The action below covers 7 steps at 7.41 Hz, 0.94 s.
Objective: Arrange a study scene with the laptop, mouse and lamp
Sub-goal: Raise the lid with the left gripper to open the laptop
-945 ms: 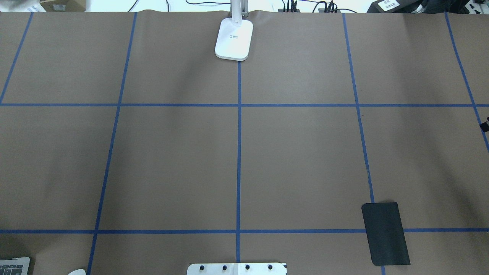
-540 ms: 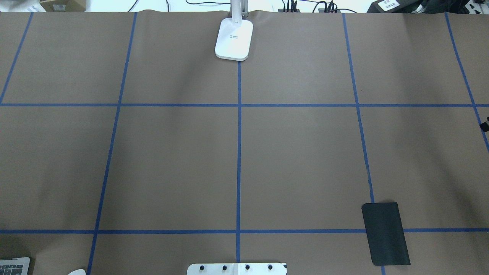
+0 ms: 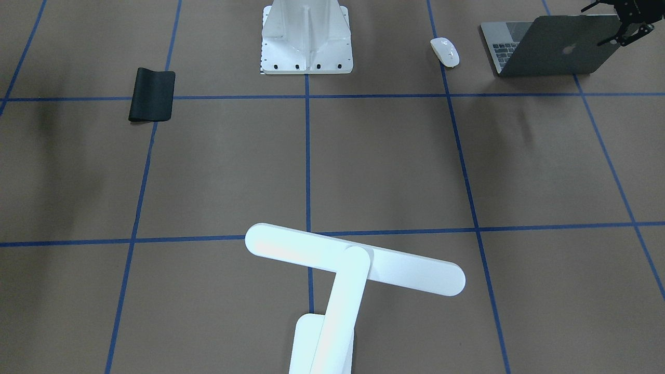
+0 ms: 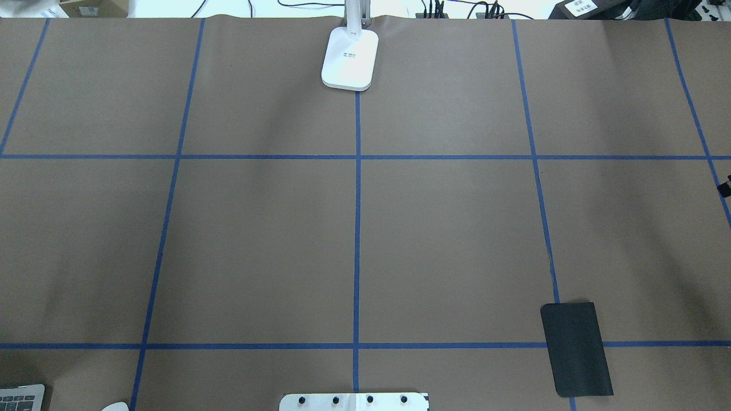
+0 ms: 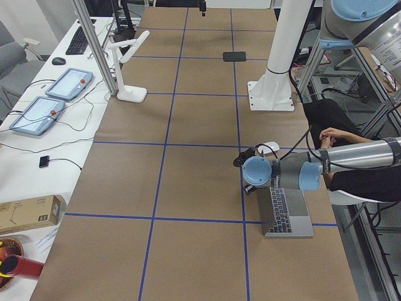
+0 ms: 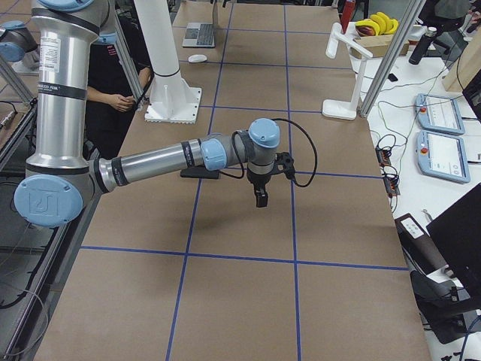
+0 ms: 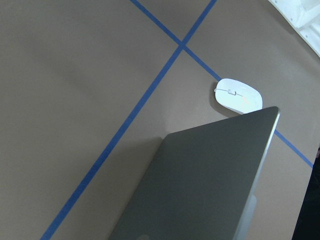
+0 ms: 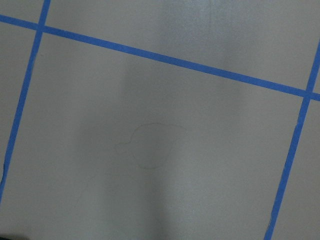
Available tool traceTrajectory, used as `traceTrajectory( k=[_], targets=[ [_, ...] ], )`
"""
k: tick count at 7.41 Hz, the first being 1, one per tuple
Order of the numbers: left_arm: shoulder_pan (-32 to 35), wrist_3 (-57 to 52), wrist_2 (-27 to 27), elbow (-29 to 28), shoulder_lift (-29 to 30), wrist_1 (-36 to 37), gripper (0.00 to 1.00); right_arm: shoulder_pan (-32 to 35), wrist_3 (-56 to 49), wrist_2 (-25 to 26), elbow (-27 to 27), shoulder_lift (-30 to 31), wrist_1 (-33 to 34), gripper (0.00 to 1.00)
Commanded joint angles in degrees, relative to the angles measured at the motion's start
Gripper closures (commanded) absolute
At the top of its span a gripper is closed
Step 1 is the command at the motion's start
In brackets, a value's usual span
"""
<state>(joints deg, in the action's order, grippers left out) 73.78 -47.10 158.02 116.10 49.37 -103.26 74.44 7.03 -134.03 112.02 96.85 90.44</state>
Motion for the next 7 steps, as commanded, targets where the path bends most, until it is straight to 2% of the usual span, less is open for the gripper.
traceTrajectory(
  k=[1, 3, 5, 7],
  targets=[
    [-0.13, -0.01, -0.25, -1.04, 0.03, 0.08, 0.0, 0.0, 0.0, 0.0, 0.04, 0.0, 0.0, 0.0],
    [-0.04, -0.1, -0.95, -1.14, 0.29, -0.1, 0.02, 0.0, 0.0, 0.0, 0.04, 0.0, 0.0, 0.0],
    [-0.04, -1.15, -2.19, -1.05, 1.43, -0.45, 0.13, 0.0, 0.0, 0.0, 0.04, 0.0, 0.0, 0.0],
    [-0.04, -2.55, -2.36, -0.87, 1.96, -0.45, 0.14, 0.0, 0.0, 0.0, 0.13, 0.0, 0.0, 0.0]
  ],
)
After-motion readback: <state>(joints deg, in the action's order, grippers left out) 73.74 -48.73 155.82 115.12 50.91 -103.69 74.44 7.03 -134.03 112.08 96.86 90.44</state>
